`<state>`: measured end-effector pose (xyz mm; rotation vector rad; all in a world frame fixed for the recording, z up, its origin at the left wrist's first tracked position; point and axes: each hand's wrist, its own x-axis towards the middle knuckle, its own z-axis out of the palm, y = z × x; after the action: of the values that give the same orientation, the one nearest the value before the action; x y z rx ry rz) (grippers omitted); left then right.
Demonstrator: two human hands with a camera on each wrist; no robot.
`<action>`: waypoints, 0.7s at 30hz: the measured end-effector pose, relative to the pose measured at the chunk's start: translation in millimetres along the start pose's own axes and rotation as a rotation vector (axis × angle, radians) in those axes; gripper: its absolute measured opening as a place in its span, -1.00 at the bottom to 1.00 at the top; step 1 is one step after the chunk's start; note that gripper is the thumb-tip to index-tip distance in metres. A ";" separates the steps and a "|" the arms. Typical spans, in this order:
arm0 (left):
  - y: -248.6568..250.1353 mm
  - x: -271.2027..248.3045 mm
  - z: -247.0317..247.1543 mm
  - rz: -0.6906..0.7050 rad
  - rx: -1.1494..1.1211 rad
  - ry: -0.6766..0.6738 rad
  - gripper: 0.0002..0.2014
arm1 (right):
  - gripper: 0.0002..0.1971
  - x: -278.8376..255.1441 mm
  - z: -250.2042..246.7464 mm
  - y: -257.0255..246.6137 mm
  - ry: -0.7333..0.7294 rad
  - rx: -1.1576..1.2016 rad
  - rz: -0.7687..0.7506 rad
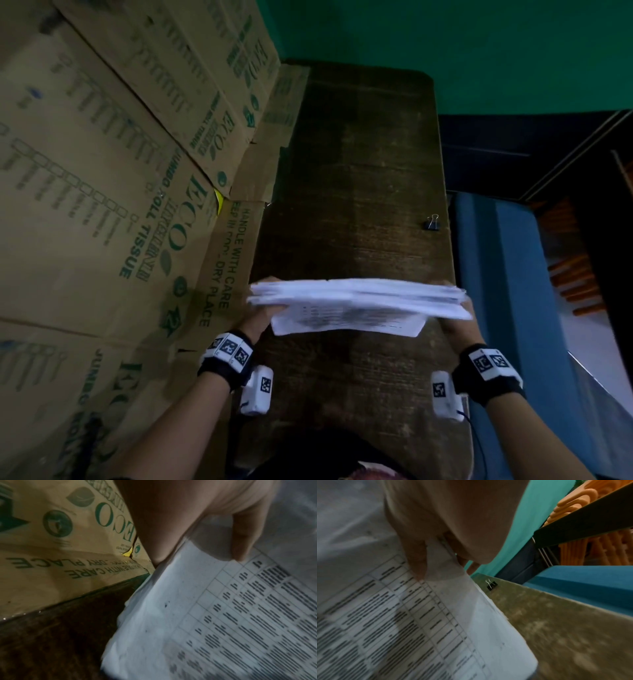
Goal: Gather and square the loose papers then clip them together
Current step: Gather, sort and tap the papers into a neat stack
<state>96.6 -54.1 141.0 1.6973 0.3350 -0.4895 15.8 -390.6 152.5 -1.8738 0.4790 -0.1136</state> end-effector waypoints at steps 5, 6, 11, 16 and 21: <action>1.7 6.8 -9.4 0.120 -0.109 0.094 -0.49 | -0.83 8.7 -16.0 -61.7 -0.041 0.146 -0.134; 2.9 8.3 -8.4 0.136 -0.069 0.101 -0.38 | -0.86 11.1 -19.3 -75.0 -0.077 0.093 -0.180; 55.9 -12.4 18.0 0.536 0.204 0.005 0.10 | -0.84 17.4 -16.4 -134.6 -0.236 -0.442 -0.440; 104.3 -41.1 68.2 0.590 0.116 -0.381 -0.36 | -0.76 5.5 5.3 -178.5 -0.133 -0.805 -0.747; 88.6 -32.4 66.0 0.528 -0.142 -0.087 -0.83 | -0.74 -2.4 -13.7 -171.4 -0.221 -1.203 -0.468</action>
<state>102.3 -133.5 224.3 1.5427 -0.1425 -0.1427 55.7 -354.6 315.8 -3.1094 -0.1339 0.1066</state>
